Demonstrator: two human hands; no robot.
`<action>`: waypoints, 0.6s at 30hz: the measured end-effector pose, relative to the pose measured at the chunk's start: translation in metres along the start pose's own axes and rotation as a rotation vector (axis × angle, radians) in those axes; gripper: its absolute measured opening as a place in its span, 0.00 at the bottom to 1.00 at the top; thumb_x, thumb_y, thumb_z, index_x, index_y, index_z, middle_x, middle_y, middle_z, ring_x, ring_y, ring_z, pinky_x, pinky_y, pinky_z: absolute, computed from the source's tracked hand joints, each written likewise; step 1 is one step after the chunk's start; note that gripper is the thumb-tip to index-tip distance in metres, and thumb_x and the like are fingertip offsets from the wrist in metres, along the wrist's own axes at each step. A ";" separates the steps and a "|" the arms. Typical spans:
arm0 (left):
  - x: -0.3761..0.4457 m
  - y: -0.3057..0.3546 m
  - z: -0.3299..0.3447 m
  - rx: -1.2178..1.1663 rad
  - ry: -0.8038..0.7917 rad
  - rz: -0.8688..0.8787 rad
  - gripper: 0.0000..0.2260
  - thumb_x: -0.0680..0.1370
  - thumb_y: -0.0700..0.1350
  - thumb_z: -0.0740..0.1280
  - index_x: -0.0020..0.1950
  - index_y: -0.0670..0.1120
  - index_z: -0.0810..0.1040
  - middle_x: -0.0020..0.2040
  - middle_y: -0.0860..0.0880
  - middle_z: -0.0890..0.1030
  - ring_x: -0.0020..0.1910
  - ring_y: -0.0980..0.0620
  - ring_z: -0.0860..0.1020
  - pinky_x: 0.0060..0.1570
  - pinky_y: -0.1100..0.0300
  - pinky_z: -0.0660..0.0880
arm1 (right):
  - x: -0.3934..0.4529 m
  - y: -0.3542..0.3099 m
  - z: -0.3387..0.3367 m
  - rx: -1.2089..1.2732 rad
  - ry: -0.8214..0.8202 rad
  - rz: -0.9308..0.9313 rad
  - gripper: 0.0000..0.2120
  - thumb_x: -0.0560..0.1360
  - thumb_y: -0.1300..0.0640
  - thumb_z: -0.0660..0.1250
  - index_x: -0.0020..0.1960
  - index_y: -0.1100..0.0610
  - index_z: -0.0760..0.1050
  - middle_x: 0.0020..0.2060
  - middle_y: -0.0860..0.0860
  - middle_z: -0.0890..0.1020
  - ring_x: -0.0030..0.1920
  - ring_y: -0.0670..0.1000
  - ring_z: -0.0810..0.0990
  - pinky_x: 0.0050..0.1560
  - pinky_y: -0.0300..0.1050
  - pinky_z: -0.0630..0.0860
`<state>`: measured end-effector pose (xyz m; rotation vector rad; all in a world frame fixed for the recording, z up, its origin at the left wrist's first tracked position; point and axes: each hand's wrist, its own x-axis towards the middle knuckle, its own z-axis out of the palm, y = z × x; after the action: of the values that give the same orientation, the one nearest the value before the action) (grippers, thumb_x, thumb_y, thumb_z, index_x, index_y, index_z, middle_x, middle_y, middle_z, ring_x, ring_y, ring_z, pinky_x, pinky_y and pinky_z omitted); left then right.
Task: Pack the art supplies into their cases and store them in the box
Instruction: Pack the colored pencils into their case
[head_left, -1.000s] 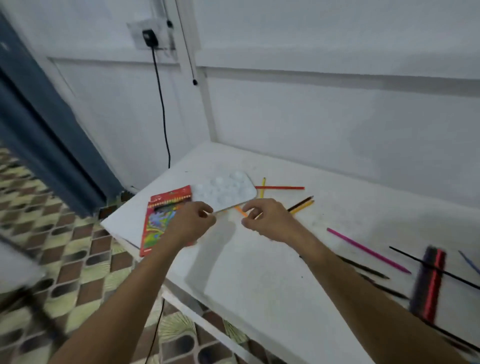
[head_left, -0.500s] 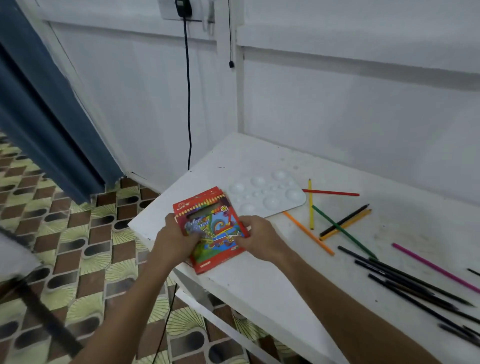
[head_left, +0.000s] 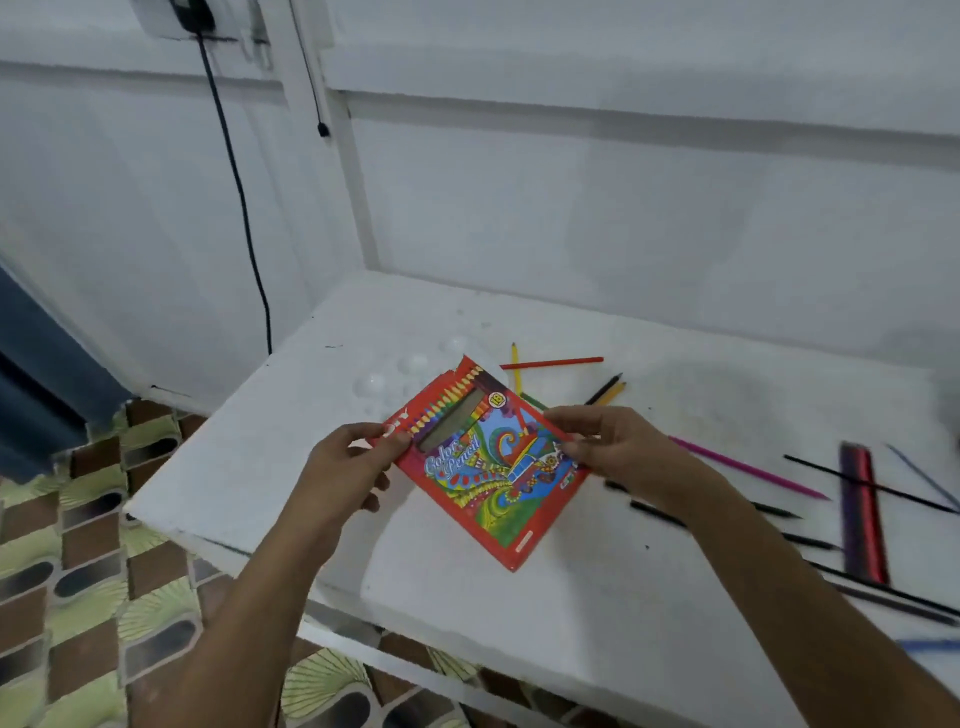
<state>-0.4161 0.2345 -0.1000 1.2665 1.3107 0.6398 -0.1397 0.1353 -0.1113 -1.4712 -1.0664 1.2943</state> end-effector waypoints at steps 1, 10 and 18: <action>-0.001 0.001 0.012 0.034 -0.062 0.007 0.14 0.73 0.49 0.73 0.56 0.46 0.78 0.39 0.46 0.79 0.33 0.51 0.75 0.29 0.58 0.72 | -0.012 0.004 -0.012 -0.007 0.021 0.028 0.18 0.73 0.61 0.68 0.62 0.57 0.75 0.53 0.53 0.83 0.54 0.55 0.82 0.52 0.51 0.80; -0.040 -0.006 0.113 -0.053 -0.393 0.032 0.08 0.76 0.43 0.69 0.50 0.39 0.80 0.40 0.37 0.82 0.37 0.46 0.80 0.32 0.59 0.77 | -0.106 0.008 -0.047 -0.679 0.117 0.178 0.44 0.62 0.39 0.75 0.72 0.46 0.59 0.66 0.48 0.69 0.66 0.48 0.70 0.67 0.47 0.69; -0.046 -0.002 0.174 -0.198 -0.512 0.031 0.11 0.75 0.45 0.69 0.54 0.40 0.78 0.44 0.36 0.83 0.43 0.41 0.81 0.38 0.59 0.78 | -0.114 0.026 -0.084 -1.101 0.177 0.161 0.61 0.56 0.30 0.74 0.74 0.40 0.36 0.75 0.50 0.45 0.75 0.53 0.41 0.74 0.55 0.35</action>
<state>-0.2657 0.1381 -0.1215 1.1882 0.7869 0.4152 -0.0651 0.0123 -0.1033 -2.4433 -1.6743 0.6073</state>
